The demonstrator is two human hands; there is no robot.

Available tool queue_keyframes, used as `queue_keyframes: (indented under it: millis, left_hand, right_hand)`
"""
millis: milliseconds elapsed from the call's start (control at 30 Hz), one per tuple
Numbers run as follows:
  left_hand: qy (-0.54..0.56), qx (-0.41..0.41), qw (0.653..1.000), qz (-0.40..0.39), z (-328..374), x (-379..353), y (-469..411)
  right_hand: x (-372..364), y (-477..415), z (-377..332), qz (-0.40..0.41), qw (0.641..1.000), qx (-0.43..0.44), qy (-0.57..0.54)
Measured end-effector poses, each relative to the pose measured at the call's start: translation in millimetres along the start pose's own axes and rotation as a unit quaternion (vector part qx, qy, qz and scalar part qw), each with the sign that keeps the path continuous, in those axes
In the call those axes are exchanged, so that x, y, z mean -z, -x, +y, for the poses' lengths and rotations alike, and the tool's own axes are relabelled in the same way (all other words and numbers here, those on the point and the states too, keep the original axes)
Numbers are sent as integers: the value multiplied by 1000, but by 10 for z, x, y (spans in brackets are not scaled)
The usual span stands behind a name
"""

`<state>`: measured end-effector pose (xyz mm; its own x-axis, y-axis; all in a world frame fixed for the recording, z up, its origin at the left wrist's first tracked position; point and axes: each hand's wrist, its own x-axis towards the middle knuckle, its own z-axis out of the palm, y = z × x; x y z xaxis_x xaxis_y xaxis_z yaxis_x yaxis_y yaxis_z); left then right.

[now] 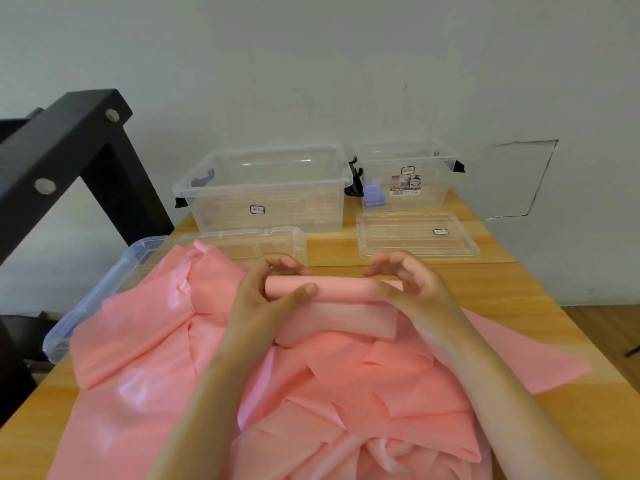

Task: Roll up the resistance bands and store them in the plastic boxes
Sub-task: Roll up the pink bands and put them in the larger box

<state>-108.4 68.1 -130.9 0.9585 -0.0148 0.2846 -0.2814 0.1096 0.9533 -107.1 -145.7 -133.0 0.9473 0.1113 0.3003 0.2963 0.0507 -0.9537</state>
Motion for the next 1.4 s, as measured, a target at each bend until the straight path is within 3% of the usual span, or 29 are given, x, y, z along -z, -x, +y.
queue_keyframes:
  millis: [133,300,467,633,733,867,1000,1233,1400]
  left_hand:
    - [15,6,1000,3,14,-22,14]
    - [-67,30,997,8,-26,-31,15]
    - [-13,10,999,28,36,-37,28]
    - [26,68,997,30,2,-53,29]
    - [-21,98,995,9,-32,-33,16]
    - [31,84,996,17,6,-46,23]
    - [14,25,999,19,10,-28,7]
    - [126,154,980,14,-43,-124,-9]
    - [82,134,987,20,-89,-76,-21]
  right_hand:
    - [-14,5,-26,21,999,12,-21]
    - [4,1,-31,13,999,46,-4]
    - [3,3,-17,-16,998,-9,-54]
    - [12,-1,-13,25,1000,-1,-8]
    - [25,-3,-28,33,999,16,-15]
    - [11,-5,-13,28,999,-6,-30]
    - [-3,-14,16,36,997,-51,-38]
    - [19,-28,21,48,999,-10,-19]
    - [6,-31,48,55,996,-51,-51]
